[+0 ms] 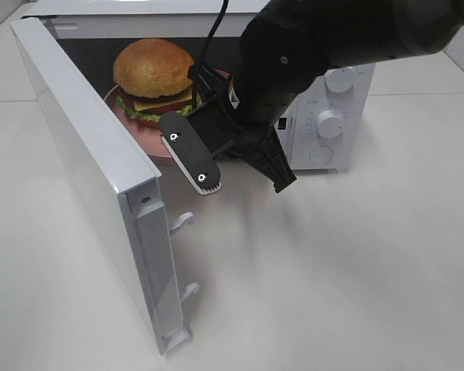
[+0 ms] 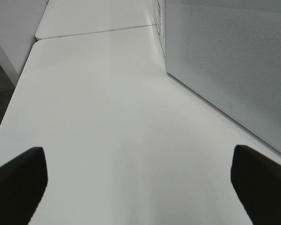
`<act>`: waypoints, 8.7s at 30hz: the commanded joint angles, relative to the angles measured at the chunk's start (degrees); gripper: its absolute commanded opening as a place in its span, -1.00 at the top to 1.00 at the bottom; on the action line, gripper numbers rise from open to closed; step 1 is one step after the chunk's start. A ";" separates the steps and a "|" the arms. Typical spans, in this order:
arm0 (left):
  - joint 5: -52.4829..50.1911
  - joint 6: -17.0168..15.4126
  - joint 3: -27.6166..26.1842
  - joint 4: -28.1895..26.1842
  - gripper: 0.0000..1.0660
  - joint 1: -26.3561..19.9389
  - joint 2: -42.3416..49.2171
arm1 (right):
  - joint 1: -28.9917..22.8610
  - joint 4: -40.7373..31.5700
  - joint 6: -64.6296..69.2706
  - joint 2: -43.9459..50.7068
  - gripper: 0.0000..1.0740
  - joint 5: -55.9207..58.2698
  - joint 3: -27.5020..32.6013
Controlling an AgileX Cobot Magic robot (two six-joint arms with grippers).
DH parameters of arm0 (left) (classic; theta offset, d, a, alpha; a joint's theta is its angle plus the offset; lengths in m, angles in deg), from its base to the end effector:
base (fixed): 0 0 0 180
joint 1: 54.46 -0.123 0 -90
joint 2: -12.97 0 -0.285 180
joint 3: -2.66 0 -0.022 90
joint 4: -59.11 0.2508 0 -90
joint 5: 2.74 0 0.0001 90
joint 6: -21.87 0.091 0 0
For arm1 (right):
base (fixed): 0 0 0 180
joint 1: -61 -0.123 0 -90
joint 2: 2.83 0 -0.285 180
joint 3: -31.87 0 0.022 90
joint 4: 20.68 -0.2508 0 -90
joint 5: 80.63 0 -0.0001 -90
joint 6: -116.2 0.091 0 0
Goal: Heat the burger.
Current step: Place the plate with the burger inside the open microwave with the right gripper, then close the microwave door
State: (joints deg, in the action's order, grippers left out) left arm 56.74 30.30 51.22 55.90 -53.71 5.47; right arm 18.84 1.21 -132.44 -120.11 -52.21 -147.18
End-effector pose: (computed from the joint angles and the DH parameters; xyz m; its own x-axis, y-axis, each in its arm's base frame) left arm -0.0048 -0.0043 0.2793 -0.4208 0.1238 -0.8987 0.1072 0.9905 0.0862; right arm 0.3173 0.2655 0.2037 0.5645 -0.8158 0.1260 -0.6255 -0.5224 -0.5796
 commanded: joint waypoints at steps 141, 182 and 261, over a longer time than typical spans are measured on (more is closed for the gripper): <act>-0.17 -0.23 0.11 -0.06 -0.89 0.34 0.92 | 4.64 -6.88 -0.57 -28.88 0.85 8.42 -41.54; -0.17 -0.23 0.11 -0.06 -0.89 0.34 0.92 | 4.70 -8.42 6.70 -26.87 -0.42 17.70 -41.54; -0.17 -0.23 0.11 -0.06 -0.89 0.34 0.92 | 4.81 -6.65 24.52 15.99 -0.42 24.35 4.13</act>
State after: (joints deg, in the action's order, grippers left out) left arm 56.74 30.30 51.22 55.90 -53.71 5.47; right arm 23.48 -5.90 -109.01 -104.87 -28.78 -143.40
